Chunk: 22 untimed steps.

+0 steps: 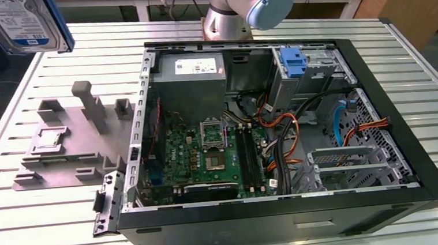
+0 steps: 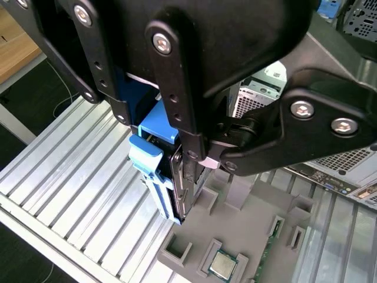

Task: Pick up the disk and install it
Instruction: 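Pick up the disk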

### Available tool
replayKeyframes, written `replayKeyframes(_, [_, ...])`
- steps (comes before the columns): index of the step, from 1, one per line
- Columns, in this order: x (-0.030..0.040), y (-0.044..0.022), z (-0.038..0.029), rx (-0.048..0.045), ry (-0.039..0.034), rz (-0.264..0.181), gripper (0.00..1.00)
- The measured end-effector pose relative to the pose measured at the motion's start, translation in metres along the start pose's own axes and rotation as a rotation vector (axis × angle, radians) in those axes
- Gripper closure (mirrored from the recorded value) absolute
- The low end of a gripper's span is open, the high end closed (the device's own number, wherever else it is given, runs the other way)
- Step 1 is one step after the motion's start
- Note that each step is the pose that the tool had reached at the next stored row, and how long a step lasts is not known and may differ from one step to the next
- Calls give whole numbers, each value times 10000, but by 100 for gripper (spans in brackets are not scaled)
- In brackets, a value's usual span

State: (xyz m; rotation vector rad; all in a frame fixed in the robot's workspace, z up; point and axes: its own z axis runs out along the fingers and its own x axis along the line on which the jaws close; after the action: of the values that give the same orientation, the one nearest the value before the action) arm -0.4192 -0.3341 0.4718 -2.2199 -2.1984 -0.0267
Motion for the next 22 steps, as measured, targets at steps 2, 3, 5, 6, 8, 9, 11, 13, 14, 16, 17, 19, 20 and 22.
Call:
replayKeyframes(2, [0,0,-19,1,0,0,63])
replayKeyframes(3, [1,0,-28,-1,-1,0,63])
replayKeyframes(5, [1,0,-48,0,-1,0,63])
replayKeyframes(6, [1,0,-57,0,-1,0,63])
replayKeyframes(8, [2,0,-76,0,-1,0,63])
replayKeyframes(9, [2,0,-84,0,-1,0,63])
replayKeyframes(11, [2,0,-98,1,-2,0,63])
replayKeyframes(13, [3,0,-111,0,-6,0,63])
replayKeyframes(14, [3,0,-118,1,-9,0,63])
replayKeyframes(16, [4,0,-130,0,-16,0,63])
replayKeyframes(17, [4,0,-137,1,-19,0,63])
replayKeyframes(19, [5,0,-150,0,-19,0,63])
replayKeyframes(20, [5,0,-155,1,-20,0,63])
replayKeyframes(22, [5,0,-159,-1,-20,0,63])
